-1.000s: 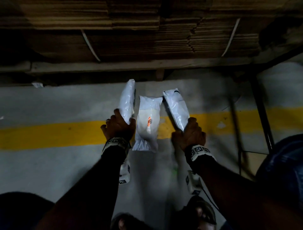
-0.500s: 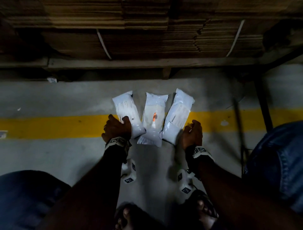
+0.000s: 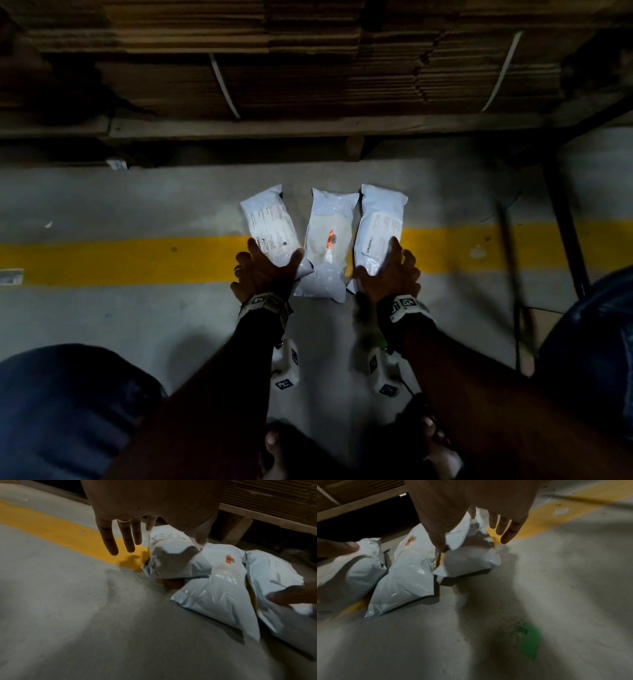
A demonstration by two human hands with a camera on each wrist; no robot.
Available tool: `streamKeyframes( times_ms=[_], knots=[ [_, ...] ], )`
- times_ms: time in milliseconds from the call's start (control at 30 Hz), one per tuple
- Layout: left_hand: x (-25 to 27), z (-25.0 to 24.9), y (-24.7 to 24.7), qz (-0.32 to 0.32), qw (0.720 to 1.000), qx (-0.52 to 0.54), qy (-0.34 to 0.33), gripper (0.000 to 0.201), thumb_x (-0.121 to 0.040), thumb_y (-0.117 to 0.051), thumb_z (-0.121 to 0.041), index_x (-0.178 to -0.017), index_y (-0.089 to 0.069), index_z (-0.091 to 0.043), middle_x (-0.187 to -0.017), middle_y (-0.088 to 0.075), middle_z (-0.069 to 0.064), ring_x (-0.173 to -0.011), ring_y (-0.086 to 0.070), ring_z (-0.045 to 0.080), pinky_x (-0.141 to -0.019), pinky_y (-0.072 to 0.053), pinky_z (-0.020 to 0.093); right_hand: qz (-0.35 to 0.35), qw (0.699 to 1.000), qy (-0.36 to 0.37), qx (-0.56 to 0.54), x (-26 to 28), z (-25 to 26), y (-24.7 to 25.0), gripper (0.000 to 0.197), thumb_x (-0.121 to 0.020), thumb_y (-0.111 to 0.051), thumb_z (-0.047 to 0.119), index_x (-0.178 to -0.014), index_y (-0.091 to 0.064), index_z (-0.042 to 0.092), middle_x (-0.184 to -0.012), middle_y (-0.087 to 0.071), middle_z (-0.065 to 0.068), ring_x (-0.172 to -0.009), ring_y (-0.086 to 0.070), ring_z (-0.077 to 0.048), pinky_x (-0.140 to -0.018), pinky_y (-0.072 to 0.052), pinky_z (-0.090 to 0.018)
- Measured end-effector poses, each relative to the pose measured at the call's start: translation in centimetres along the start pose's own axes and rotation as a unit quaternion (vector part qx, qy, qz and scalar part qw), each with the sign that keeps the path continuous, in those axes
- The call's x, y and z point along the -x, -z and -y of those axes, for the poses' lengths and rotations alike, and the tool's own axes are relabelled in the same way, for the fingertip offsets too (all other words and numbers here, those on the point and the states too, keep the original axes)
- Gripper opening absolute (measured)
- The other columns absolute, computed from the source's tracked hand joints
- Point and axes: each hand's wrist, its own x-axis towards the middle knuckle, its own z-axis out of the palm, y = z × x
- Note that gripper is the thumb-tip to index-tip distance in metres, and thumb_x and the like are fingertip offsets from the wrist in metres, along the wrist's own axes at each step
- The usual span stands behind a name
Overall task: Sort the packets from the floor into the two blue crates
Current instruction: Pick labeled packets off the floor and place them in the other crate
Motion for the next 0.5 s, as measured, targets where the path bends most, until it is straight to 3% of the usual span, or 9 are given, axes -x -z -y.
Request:
streamKeyframes(
  times_ms=[167,300,400,500],
  knots=[
    [-0.3,-0.2,-0.1,-0.014,1.0,0.024,-0.009,0.099,-0.069,-0.072,-0.062,-0.146,-0.028,-0.019,-0.143,-0.033,0.009,-0.126,-0.043,0.036,-0.099,-0.039,0.05,-0.012,1.0,-0.021,0.0,0.2,-1.0,0.0,0.099,-0.077,-0.067,0.054,-0.153,-0.008,0.032,-0.158,-0.017,-0.01,-0.139,-0.026,-0.038,-0.11,-0.031,-0.054],
    [-1.0,-0.7,0.0,-0.023,0.999,0.031,0.008,0.116,-0.063,-0.074,-0.07,-0.151,-0.021,-0.015,-0.15,-0.03,0.011,-0.131,-0.04,0.036,-0.102,-0.038,0.051,-0.021,1.0,0.005,-0.003,0.1,-0.6,-0.5,0.108,-0.07,-0.071,0.062,-0.152,-0.007,0.034,-0.157,-0.019,-0.009,-0.139,-0.027,-0.036,-0.11,-0.031,-0.054],
    [-2.0,-0.8,-0.5,-0.001,0.999,0.038,0.032,0.12,-0.059,-0.076,-0.073,-0.149,-0.021,-0.015,-0.141,-0.038,0.012,-0.128,-0.044,0.036,-0.103,-0.039,0.051,-0.024,1.0,0.017,0.006,-0.5,-0.5,-1.0,0.104,-0.072,-0.072,0.054,-0.152,-0.007,0.034,-0.153,-0.024,-0.009,-0.134,-0.031,-0.034,-0.107,-0.033,-0.051],
    [-2.0,-0.5,-1.4,0.007,0.999,0.023,0.034,0.107,-0.061,-0.08,-0.063,-0.142,-0.027,-0.016,-0.13,-0.044,0.011,-0.121,-0.048,0.036,-0.099,-0.042,0.051,-0.033,0.999,0.009,0.006,-0.8,-0.7,-1.0,0.102,-0.072,-0.073,0.047,-0.151,-0.01,0.035,-0.146,-0.032,-0.009,-0.127,-0.035,-0.034,-0.102,-0.036,-0.049]
  ],
)
